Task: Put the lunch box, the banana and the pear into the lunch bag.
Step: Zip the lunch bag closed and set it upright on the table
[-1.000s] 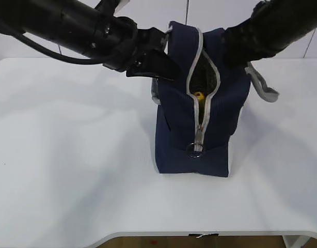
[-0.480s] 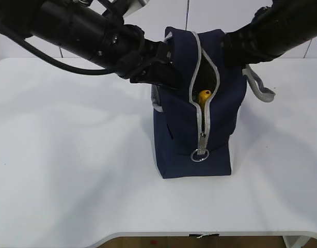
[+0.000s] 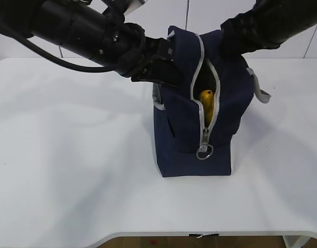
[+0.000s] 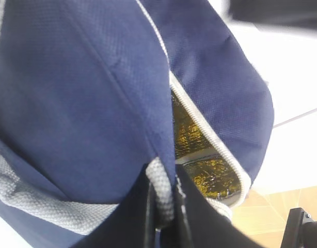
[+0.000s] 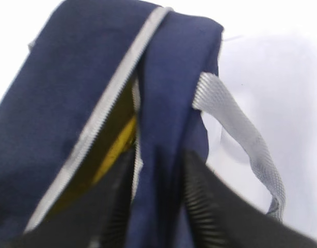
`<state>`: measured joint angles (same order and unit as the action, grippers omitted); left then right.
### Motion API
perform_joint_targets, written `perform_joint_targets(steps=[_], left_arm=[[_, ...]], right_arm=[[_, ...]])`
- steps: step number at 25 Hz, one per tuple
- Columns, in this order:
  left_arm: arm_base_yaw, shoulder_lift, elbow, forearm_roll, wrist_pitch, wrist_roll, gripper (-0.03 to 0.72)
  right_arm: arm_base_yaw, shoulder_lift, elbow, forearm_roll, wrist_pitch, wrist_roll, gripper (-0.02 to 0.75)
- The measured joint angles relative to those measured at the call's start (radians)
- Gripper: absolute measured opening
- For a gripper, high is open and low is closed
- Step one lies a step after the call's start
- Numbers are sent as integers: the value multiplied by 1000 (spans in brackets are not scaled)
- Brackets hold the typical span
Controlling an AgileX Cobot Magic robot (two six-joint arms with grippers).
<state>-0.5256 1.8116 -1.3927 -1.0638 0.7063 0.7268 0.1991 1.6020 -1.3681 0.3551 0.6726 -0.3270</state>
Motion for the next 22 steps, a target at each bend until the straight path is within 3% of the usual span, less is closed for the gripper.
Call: perform_joint_targets(steps=[3, 5, 17, 22], left_arm=[[0, 0, 0, -2, 4, 0, 16], [0, 0, 0, -2, 6, 0, 16], [0, 0, 0, -4, 11, 0, 28], [0, 0, 0, -6, 11, 0, 143]], right_arm=[[0, 0, -30, 4, 37, -2, 370], [0, -10, -45, 11, 58, -2, 405], [0, -244, -37, 83, 82, -98, 430], [0, -320, 104, 171, 105, -207, 430]])
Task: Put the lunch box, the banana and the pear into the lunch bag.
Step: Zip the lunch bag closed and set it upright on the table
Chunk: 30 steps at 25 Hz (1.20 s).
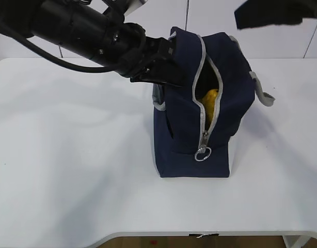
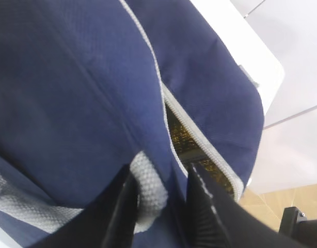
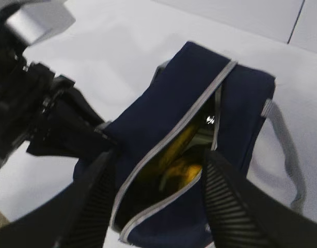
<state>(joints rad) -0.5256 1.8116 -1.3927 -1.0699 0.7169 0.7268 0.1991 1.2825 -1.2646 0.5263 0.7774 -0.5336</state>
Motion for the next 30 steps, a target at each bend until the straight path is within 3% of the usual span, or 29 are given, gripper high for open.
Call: perform_joint_targets(steps=[5, 10, 17, 20, 26, 30], left_arm=[[0, 0, 0, -4, 0, 0, 236], [0, 0, 0, -6, 16, 0, 262], [0, 0, 0, -6, 40, 0, 437], [0, 0, 0, 3, 45, 0, 460], [0, -66, 0, 123, 39, -2, 466], [0, -140, 0, 317, 68, -80, 467]], right_arm=[[0, -48, 146, 117, 24, -168, 430], [0, -62, 225, 146, 91, -266, 430], [0, -62, 289, 209, 112, -331, 430], [0, -62, 289, 214, 112, -337, 430], [0, -62, 289, 215, 121, -362, 430], [0, -63, 289, 215, 140, -379, 430]])
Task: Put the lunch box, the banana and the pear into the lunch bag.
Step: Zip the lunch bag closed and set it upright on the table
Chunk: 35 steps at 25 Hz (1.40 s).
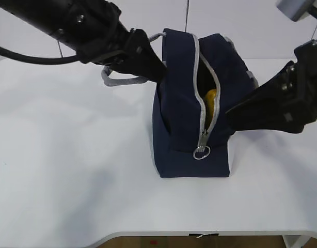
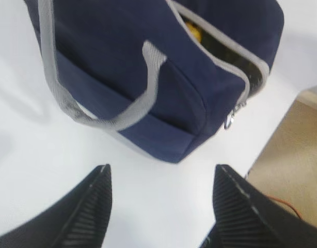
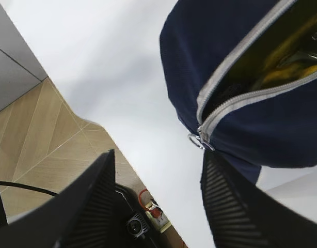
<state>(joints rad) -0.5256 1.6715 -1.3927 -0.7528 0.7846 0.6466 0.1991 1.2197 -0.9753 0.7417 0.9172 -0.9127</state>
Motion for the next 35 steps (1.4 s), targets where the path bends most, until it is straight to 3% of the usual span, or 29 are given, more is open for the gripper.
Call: perform_joint_targets(steps=[5, 11, 16, 23, 28, 35], left_arm=[[0, -96, 0, 242, 51, -126, 468], [0, -161, -1, 330, 159, -224, 468], [-11, -195, 59, 269, 110, -251, 468], [-132, -228, 275, 218, -147, -253, 468], [-140, -206, 284, 150, -301, -253, 468], [-140, -116, 284, 11, -338, -251, 468]], right_arm=[[0, 0, 0, 0, 9, -8, 430], [0, 0, 0, 0, 9, -12, 430], [0, 0, 0, 0, 10, -12, 430], [0, 0, 0, 1, 12, -14, 430], [0, 0, 2, 1, 12, -32, 430], [0, 0, 119, 67, -43, -108, 430]])
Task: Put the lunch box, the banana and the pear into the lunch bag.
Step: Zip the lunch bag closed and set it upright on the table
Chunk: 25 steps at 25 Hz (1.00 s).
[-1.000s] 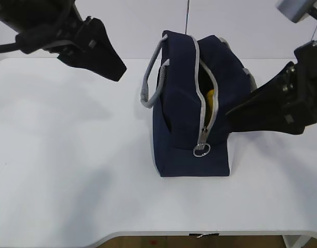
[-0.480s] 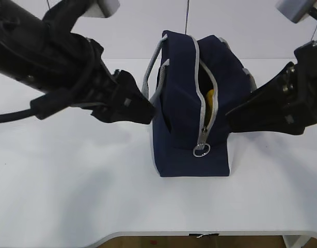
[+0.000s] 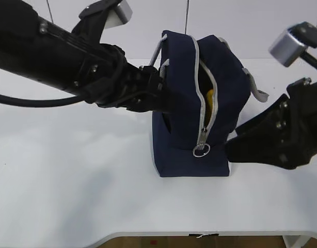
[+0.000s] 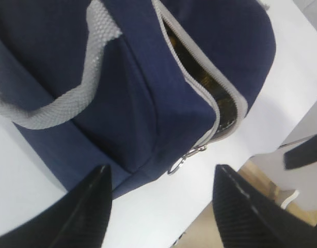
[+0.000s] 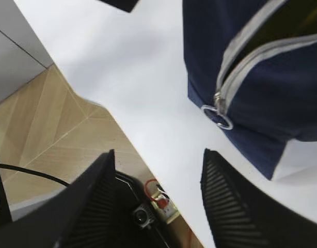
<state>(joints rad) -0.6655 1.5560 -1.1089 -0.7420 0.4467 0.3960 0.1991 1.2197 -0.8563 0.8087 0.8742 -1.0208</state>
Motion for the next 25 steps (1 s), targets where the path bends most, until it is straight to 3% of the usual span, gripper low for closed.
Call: perform_joint_targets(steps=[8, 21, 25], left_arm=[[0, 13, -17, -121, -8, 49, 468], [0, 87, -104, -90, 11, 72, 467], [0, 87, -104, -72, 28, 74, 429]], right_arm=[[0, 0, 138, 191, -83, -197, 430], [0, -2, 144, 221, -127, -263, 430], [0, -2, 144, 241, -128, -267, 430]])
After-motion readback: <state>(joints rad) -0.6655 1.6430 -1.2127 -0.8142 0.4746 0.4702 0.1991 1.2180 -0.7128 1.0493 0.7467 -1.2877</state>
